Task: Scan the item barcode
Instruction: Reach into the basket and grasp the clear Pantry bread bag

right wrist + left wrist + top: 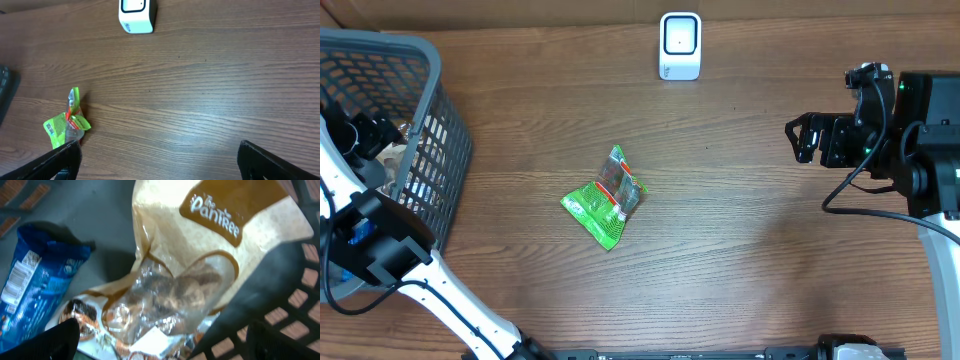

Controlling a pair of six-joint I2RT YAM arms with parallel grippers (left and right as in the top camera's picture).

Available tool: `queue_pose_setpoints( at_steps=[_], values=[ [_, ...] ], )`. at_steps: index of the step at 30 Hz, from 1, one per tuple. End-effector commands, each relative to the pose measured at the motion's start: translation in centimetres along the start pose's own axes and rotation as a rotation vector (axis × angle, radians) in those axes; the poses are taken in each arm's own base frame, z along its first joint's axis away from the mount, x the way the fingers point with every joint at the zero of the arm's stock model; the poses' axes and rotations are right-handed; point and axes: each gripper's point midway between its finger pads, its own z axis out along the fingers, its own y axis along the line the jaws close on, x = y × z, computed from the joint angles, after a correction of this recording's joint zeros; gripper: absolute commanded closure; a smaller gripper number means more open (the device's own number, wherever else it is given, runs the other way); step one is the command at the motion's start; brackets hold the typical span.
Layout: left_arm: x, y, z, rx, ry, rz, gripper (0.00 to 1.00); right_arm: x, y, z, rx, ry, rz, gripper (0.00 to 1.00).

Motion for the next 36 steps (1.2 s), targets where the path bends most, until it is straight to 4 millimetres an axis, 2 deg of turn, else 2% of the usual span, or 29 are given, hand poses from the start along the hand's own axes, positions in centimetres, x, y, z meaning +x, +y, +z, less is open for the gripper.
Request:
queue_pose_setpoints(
  at_steps=[1,3,9,17,22,23,24,25,26,27,30,32,34,36],
  values=[
    [0.7,-1.3,3.8,0.012,0.092,0.067,0.03,-1.2,0.4,-0.7,-0.009,-0.042,-0.012,0.00],
    [1.3,-1.6,4.9,-0.014,0.129,0.085,0.03,-1.3,0.4,-0.7,-0.010,-0.047,-0.014,0.00],
    [1.9,-1.9,6.7,-0.068,0.169,0.101,0.02,-1.5,0.5,-0.7,-0.010,-0.053,-0.016,0.00],
    [3.0,-1.5,6.2,-0.087,0.209,0.000,0.02,-1.5,0.5,-0.7,-0.010,-0.053,-0.016,0.00],
    [1.5,-1.4,6.5,-0.101,0.148,0.005,0.03,-1.5,0.5,-0.7,-0.010,-0.053,-0.016,0.00],
    [1.2,-1.4,6.6,-0.099,0.134,0.005,0.12,-1.5,0.5,-0.7,-0.010,-0.053,-0.016,0.00],
    [1.1,-1.5,6.6,-0.098,0.130,0.006,0.34,-1.5,0.5,-0.7,-0.010,-0.053,-0.016,0.00],
    [1.2,-1.5,6.6,-0.097,0.133,0.005,0.72,-1.5,0.5,-0.7,-0.010,-0.053,-0.016,0.00],
    [1.3,-1.4,6.5,-0.098,0.137,0.005,0.89,-1.5,0.5,-0.7,-0.010,-0.053,-0.016,0.00],
    [1.5,-1.4,6.5,-0.099,0.144,0.004,0.96,-1.5,0.5,-0.7,-0.010,-0.053,-0.016,0.00],
    [1.9,-1.4,6.2,-0.102,0.160,-0.014,0.96,-1.6,0.5,-0.7,-0.010,-0.058,-0.018,0.00],
    [2.1,-1.6,5.3,-0.091,0.158,-0.020,0.96,-1.7,0.5,-0.7,-0.010,-0.063,-0.019,0.00],
    [1.7,-2.2,3.0,-0.060,0.123,-0.020,0.96,-1.7,0.5,-0.7,-0.010,-0.064,-0.019,0.00],
    [1.2,-2.7,-0.5,-0.037,0.051,-0.017,0.96,-1.7,0.5,-0.7,-0.011,-0.063,-0.019,0.00]
  ],
)
